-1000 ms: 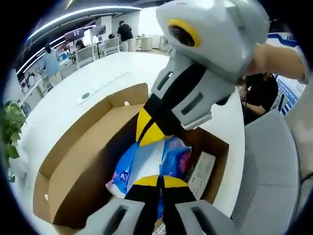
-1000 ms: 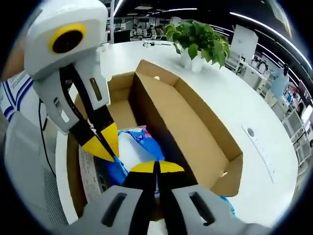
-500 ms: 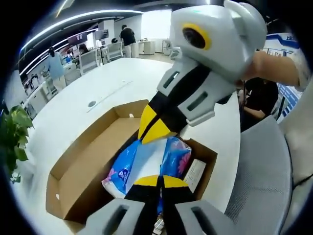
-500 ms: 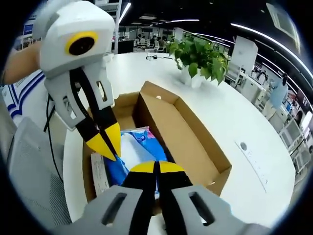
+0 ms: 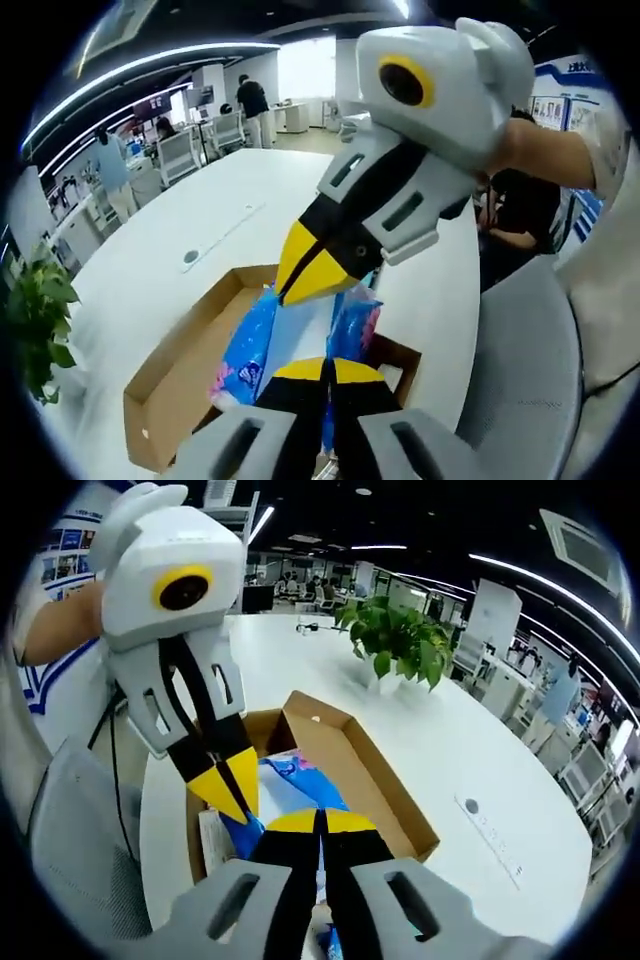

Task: Operate the shoe box by opening the lid, removing the specified soft item, and placing it in the target area until the item is outside and the box remains undamaged.

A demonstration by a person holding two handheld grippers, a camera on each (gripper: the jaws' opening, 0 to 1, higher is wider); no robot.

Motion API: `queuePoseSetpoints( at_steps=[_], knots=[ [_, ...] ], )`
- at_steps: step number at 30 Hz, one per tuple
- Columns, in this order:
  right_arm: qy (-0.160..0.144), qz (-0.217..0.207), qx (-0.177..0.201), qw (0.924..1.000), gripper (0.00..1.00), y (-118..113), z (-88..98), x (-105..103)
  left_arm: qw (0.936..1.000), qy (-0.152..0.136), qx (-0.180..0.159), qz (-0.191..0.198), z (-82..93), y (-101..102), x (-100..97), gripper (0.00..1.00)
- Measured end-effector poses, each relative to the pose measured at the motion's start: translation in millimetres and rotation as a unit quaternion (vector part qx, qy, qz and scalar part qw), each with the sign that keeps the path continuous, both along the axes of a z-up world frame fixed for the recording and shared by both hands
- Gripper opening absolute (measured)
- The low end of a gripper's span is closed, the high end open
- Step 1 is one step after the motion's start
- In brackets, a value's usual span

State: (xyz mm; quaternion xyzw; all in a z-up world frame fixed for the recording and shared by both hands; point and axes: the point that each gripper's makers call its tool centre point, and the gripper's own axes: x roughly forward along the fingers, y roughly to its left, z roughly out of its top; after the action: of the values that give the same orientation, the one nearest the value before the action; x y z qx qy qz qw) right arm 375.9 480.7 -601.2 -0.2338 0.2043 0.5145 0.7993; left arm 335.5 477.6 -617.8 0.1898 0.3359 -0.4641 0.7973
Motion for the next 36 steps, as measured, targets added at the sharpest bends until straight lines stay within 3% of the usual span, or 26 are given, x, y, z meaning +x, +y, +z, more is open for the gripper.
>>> queuePoseSetpoints(
  at_steps=[15,36],
  knots=[
    [-0.001,-0.026,-0.007,0.9996,0.0,-53,12.0,7,0.9992,-0.008,-0.01,-0.039,15.0,-48,11.3,0.0],
    [0.023,-0.064,-0.034,0.9971,0.0,-126,4.5,10,0.9945,0.015,-0.021,-0.102,6.0,-120,18.0,0.0]
  ],
)
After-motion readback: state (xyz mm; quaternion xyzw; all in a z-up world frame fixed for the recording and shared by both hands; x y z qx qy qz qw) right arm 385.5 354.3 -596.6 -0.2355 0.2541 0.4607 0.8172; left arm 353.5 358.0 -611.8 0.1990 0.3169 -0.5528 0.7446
